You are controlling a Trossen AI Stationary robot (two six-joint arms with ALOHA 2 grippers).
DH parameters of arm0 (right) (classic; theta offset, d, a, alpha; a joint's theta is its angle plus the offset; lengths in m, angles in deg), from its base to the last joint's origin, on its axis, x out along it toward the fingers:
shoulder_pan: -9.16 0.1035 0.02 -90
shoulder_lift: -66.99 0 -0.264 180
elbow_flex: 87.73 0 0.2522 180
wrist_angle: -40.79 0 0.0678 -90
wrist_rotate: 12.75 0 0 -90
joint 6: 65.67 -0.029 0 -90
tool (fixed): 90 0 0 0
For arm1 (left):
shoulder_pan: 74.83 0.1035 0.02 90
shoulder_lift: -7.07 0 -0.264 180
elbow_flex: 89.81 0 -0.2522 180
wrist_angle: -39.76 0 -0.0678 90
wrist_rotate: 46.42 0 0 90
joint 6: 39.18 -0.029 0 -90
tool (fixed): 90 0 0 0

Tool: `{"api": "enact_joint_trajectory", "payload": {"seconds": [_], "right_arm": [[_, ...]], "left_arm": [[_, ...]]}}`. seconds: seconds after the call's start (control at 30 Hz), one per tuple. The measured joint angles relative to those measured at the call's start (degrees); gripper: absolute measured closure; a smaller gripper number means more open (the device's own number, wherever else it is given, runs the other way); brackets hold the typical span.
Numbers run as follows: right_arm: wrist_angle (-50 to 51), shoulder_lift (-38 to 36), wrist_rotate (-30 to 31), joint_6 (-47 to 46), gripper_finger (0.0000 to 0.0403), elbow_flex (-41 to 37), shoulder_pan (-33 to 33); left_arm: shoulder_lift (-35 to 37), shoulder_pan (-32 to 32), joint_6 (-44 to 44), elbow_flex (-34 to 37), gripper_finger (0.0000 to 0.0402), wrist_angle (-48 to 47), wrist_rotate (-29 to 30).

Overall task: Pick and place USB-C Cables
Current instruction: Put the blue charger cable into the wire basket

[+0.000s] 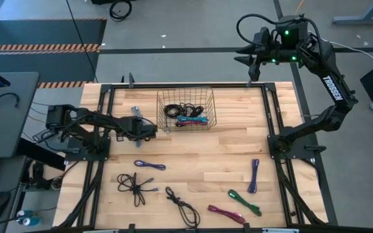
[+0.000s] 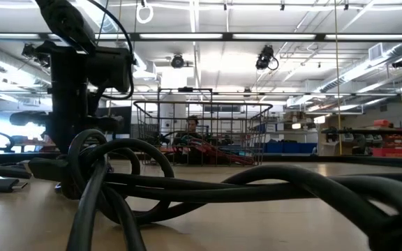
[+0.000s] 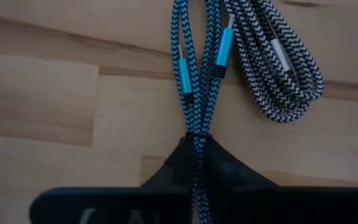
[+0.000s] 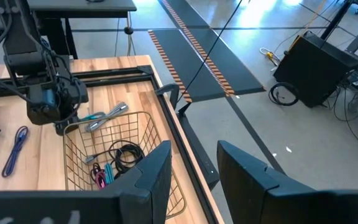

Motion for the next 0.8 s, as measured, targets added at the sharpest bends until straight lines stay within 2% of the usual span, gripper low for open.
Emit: {"api": "enact_joint_trajectory", "payload": {"seconds": [0.1, 0.2, 0.4, 0.47, 0.7, 0.8], "right_arm": [[0.0, -0.2, 0.0, 0.0, 0.0268, 0.0, 0.0], [0.0, -0.5, 0.1, 0.0, 0.0268, 0.0, 0.0], [0.0, -0.7, 0.2, 0.0, 0.0268, 0.0, 0.0], [0.0, -0.7, 0.3, 0.0, 0.0268, 0.0, 0.0], [0.0, -0.7, 0.4, 0.0, 0.0268, 0.0, 0.0], [0.0, -0.7, 0.6, -0.8, 0.0268, 0.0, 0.0]], "left_arm": [[1.4, 0.0, -1.0, 0.1, 0.0384, -1.7, -0.9], [4.4, -0.1, -0.8, -0.1, 0.0384, -7.3, -3.0], [12.2, -0.2, -1.3, -6.3, 0.0384, -20.5, -1.0], [14.4, -0.2, -2.1, -9.3, 0.0384, -21.9, 0.9], [16.3, -0.2, -17.0, -22.1, 0.0384, -26.5, 6.9], [15.9, -0.2, -23.8, -29.2, 0.0384, -27.1, 11.8]]}}
